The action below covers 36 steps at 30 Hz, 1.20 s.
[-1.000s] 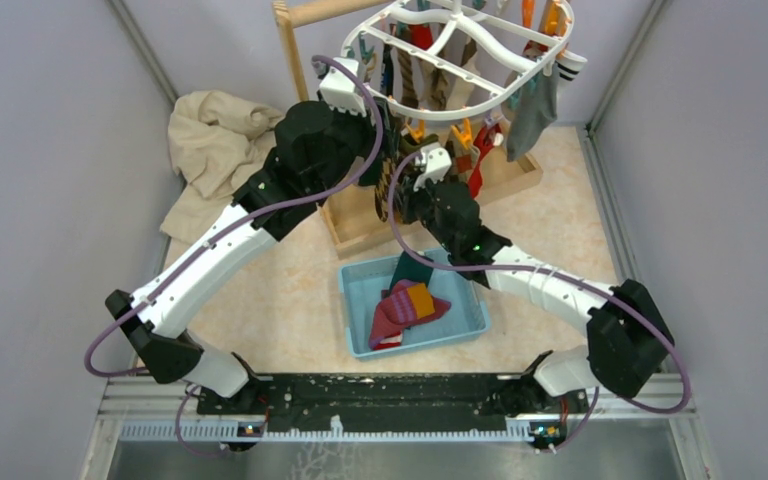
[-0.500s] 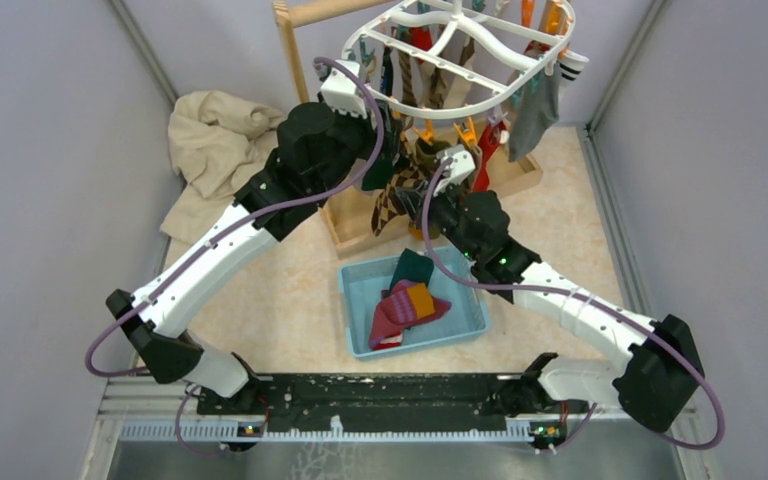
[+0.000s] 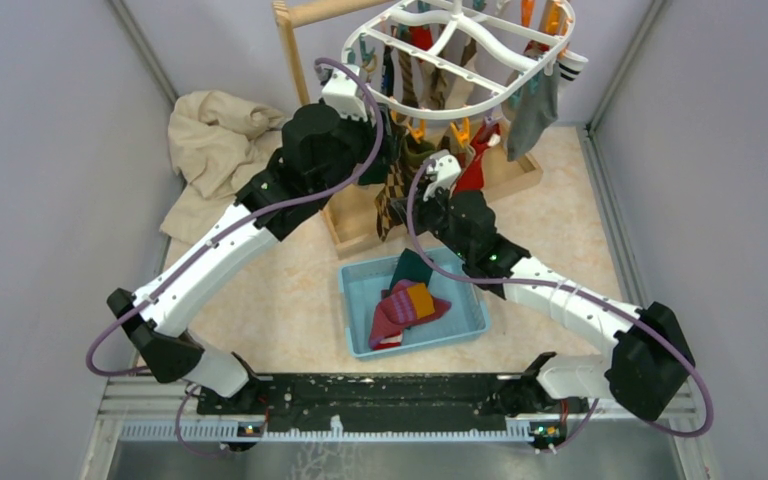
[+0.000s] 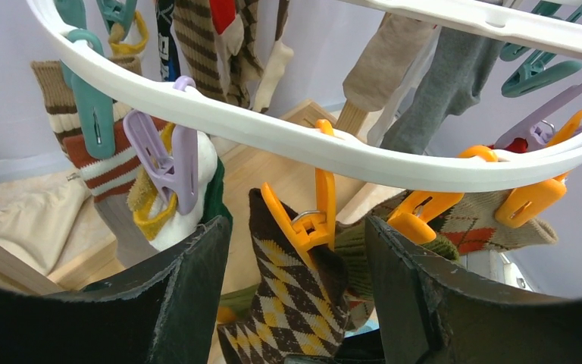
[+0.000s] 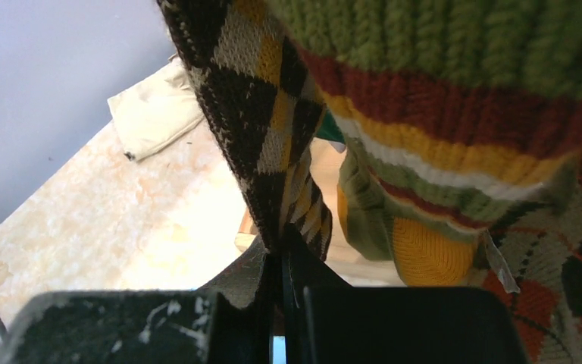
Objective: Remove the socks clipped to the hanger
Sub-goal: Remove the sock from the hanger.
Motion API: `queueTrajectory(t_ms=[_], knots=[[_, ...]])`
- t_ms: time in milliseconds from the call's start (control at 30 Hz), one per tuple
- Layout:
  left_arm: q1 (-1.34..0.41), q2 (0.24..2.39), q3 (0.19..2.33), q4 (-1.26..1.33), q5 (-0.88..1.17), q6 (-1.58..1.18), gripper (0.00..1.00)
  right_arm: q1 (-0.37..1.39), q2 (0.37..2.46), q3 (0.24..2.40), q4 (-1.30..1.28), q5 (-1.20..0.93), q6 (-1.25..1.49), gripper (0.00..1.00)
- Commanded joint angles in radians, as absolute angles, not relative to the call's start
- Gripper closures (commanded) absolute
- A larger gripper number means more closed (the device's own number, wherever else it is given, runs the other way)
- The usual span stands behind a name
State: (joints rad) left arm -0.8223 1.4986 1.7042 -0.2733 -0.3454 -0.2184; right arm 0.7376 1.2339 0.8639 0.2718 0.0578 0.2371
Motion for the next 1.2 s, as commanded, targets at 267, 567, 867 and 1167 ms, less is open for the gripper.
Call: queueTrajectory(t_ms=[267, 567, 867, 1167], knots=[[-0.818, 1.541, 1.75, -0.273, -0.37, -0.273, 0.31, 0.75, 1.245, 0.897, 0.319, 0.049, 0.223, 1.0], [-0.818, 1.579, 1.775, -0.28, -0.375, -0.282, 0.34, 0.756, 1.244, 0.9, 0.313, 0.053, 0.218, 1.0], [-0.819, 1.549, 1.753, -0.242, -0.406, -0.272, 0.34, 0.756, 1.245, 0.9, 0.307, 0.051, 0.216, 1.0], [-0.82, 1.495, 1.684, -0.145, -0.445, -0.265, 0.34, 0.755, 1.249, 0.907, 0.305, 0.05, 0.216, 1.0]])
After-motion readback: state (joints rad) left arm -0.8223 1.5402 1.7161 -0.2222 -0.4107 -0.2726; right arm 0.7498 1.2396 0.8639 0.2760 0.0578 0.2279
